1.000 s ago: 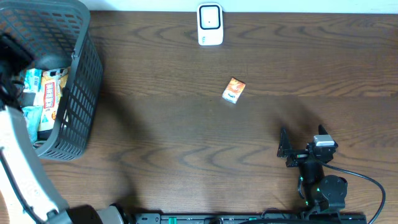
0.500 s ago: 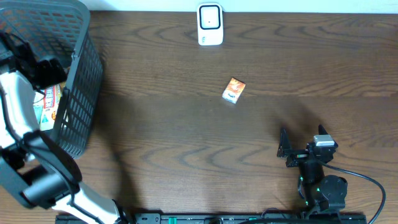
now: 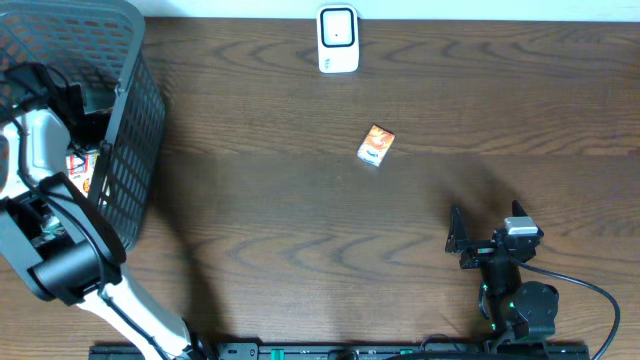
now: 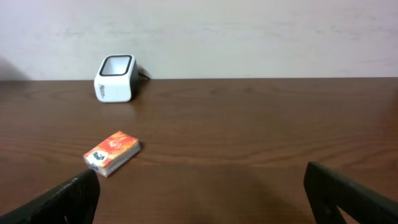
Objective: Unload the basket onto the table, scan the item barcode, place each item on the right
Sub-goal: 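Grasp the large yellow snack bag in the basket with the left gripper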
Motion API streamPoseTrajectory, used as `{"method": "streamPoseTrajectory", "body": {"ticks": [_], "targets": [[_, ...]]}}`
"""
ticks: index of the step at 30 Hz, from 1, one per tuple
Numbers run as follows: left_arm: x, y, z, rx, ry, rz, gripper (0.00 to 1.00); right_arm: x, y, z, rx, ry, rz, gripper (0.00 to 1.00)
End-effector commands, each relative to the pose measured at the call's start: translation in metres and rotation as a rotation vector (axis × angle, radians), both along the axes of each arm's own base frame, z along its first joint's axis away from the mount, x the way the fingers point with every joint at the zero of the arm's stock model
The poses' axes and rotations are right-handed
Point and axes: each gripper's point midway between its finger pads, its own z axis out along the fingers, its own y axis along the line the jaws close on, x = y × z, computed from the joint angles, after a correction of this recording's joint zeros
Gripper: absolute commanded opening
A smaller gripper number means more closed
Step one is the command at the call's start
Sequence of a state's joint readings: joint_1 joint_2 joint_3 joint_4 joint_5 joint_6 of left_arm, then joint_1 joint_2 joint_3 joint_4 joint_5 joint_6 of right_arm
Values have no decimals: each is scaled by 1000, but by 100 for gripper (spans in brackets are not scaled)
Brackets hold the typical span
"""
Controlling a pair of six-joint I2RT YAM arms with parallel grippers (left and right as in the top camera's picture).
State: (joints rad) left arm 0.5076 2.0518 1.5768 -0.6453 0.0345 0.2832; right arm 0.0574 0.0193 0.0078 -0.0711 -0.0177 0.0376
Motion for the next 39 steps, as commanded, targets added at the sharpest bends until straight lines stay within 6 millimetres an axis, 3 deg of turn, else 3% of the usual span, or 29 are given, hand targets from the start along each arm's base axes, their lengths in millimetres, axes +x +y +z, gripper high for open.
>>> {"method": "streamPoseTrajectory", "body": {"ticks": [1, 5, 8, 9, 13, 16, 17, 18, 24, 25, 28, 29, 32, 35, 39], "targets": [[-5, 0, -21, 4, 57, -27, 83, 0, -3, -2, -2, 5, -14, 99], [-2, 2, -24, 5, 48, -20, 44, 0, -3, -2, -2, 5, -14, 99], [-2, 2, -23, 3, 44, -9, 24, 0, -3, -2, -2, 5, -14, 99], [-2, 2, -23, -3, 39, 12, 11, 0, -3, -2, -2, 5, -14, 99], [2, 4, -8, -24, -17, 129, 7, 0, -3, -2, -2, 5, -14, 99], [8, 7, 21, -28, -98, 220, 7, 0, -3, -2, -2, 5, -14, 99], [10, 8, 33, -29, -130, 250, 7, 0, -3, -2, -2, 5, -14, 99], [12, 9, 64, -30, -214, 314, 7, 0, -3, -2, -2, 5, -14, 99], [9, 7, 164, -9, -474, 405, 7, 0, -3, -2, -2, 5, -14, 99], [6, 6, 188, 3, -537, 409, 7, 0, -3, -2, -2, 5, -14, 99], [-1, 1, 233, 30, -652, 400, 7, 0, -3, -2, -2, 5, -14, 99], [-7, -2, 263, 49, -730, 394, 7, 0, -3, -2, -2, 5, -14, 99], [-16, -7, 304, 44, -859, 423, 7, 0, -3, -2, -2, 5, -14, 99], [-21, -26, 346, -4, -996, 363, 7, 0, -3, -2, -2, 5, -14, 99], [-27, -68, 403, -123, -1175, 193, 7, 0, -3, -2, -2, 5, -14, 99]]}}
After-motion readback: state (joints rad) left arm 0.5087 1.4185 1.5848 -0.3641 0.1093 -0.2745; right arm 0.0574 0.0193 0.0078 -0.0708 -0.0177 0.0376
